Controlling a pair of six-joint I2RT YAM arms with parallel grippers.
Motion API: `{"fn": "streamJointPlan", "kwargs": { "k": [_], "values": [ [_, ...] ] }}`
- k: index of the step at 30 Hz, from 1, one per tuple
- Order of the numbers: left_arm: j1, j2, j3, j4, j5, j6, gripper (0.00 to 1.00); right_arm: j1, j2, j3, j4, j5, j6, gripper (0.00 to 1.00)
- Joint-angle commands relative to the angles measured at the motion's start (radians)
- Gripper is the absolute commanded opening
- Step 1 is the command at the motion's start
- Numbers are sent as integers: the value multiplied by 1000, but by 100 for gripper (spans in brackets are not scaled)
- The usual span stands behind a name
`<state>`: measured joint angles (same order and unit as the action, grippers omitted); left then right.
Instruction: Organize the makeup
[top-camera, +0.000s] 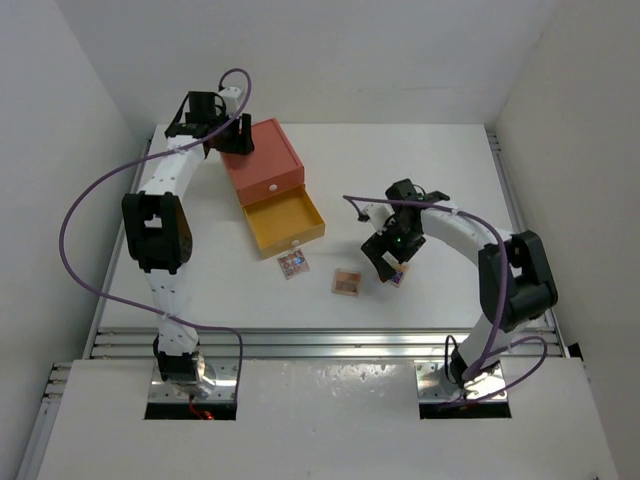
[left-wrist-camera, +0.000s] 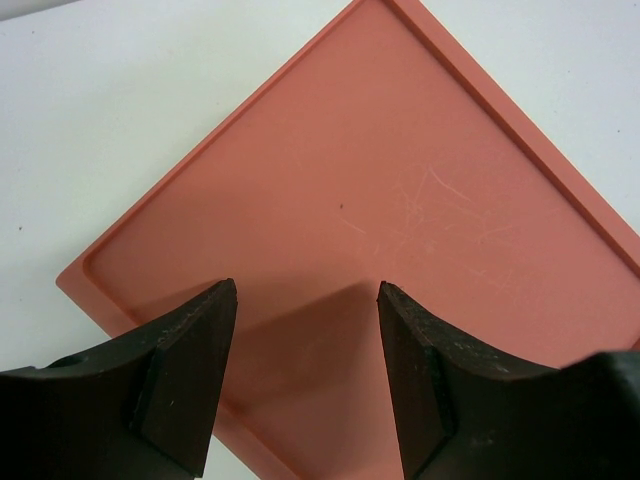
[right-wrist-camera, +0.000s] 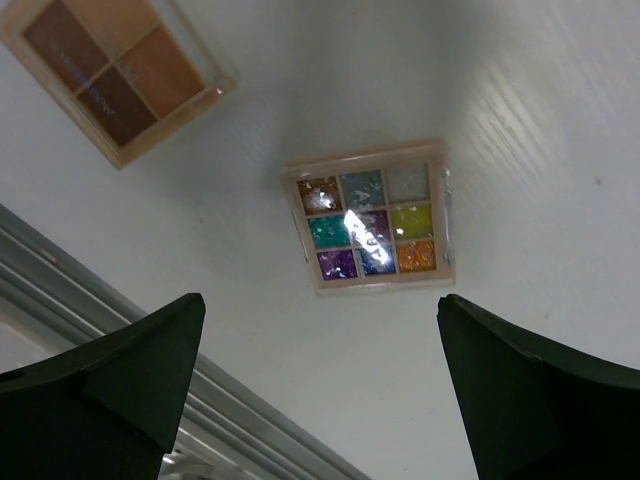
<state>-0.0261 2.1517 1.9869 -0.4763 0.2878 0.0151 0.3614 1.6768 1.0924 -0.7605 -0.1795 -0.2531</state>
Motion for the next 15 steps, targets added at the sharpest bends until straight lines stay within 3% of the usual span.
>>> {"fn": "streamJointPlan", "kwargs": {
  "k": [1,15],
  "values": [
    [6,16,-7,-81,-22,-1,65,8,63,29,-26,-52,-244,100],
    [6,34,3,-81,-3,-20,65,28,228,87,-2,89,-325,100]
  ]
}}
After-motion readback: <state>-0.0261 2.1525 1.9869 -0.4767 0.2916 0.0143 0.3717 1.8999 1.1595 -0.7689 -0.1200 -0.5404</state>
